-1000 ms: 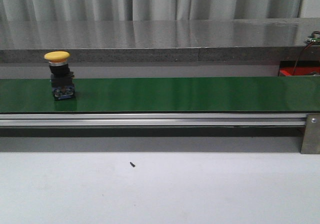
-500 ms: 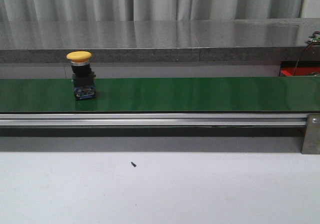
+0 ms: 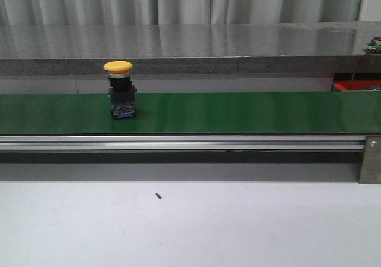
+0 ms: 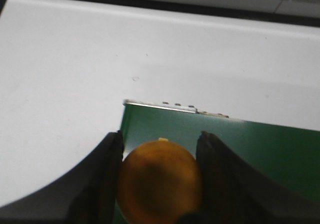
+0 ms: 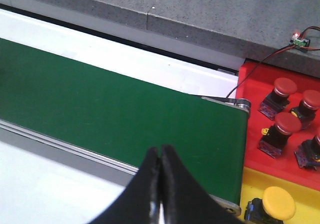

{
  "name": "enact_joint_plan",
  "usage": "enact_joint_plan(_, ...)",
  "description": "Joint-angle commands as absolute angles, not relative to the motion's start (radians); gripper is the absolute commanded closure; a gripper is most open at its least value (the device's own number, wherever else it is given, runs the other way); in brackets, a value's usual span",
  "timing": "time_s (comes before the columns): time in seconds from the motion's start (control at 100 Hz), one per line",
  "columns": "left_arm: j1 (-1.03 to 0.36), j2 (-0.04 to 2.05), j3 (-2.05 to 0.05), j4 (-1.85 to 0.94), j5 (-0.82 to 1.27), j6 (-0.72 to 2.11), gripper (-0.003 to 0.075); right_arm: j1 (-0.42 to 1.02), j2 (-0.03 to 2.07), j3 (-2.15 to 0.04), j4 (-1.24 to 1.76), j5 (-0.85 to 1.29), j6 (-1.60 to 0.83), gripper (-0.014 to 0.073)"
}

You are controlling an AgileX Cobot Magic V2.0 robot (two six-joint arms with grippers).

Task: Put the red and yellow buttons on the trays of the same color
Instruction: 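Set the second yellow button on the belt and open the left gripper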

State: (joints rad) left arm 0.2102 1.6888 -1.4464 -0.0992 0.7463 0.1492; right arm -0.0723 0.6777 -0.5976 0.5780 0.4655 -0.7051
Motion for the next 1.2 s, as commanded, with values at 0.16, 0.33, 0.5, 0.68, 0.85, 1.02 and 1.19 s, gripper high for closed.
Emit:
enact_joint_plan(0.16, 0.172, 1.643, -1.355, -0.125, 0.589, 0.145, 0.0584, -0.075, 0.675, -0.624, 0.598, 0.408, -0.713, 0.0662)
enact_joint_plan(0.33, 0.172, 1.656, -1.321, -0.129, 0.578, 0.145, 0.0584, -0.075, 0.675, -0.624, 0.598, 0.408, -0.713, 0.0662)
enact_joint_plan(0.5, 0.172, 1.684, -1.317, -0.129, 0.589, 0.145, 0.0575, -0.075, 0.675, -0.624, 0.598, 0.408, -0.713, 0.0662)
enact_joint_plan(0.68, 0.172, 1.694, -1.314, -0.129, 0.597, 0.147, 0.0409, -0.075, 0.675, -0.624, 0.598, 0.408, -0.713, 0.0662)
enact_joint_plan(0.85, 0.172, 1.664, -1.318, -0.157, 0.593, 0.149, 0.0177, -0.075, 0.675, -0.624, 0.598, 0.408, -0.713, 0.0662)
enact_joint_plan(1.02, 0.160, 1.581, -1.318, -0.173, 0.582, 0.153, 0.0140, -0.075, 0.675, -0.624, 0.598, 0.407, -0.713, 0.0662)
enact_joint_plan(1.19, 0.115, 1.465, -1.318, -0.178, 0.581, 0.172, 0.0141, -0.075, 0.675, -0.624, 0.598, 0.407, -0.713, 0.0662)
